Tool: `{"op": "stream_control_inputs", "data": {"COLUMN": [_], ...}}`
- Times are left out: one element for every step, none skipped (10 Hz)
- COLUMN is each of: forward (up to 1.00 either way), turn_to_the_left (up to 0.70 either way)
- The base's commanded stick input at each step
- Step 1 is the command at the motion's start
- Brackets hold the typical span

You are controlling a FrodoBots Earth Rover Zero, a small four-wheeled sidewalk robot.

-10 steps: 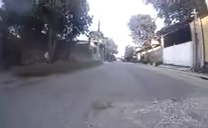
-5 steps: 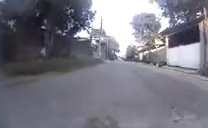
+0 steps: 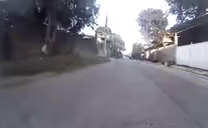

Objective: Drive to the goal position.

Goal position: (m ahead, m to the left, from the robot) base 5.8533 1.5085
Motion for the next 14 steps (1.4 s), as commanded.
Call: {"op": "stream_control_inputs", "data": {"forward": [1.0,1.0,1.0,1.0,1.0,1.0,1.0,1.0,1.0,1.0,1.0,1.0,1.0,1.0], "turn_to_the_left": [0.01,0.01,0.01,0.01,0.01,0.01,0.01,0.01,0.01,0.01,0.01,0.01,-0.08,-0.39]}}
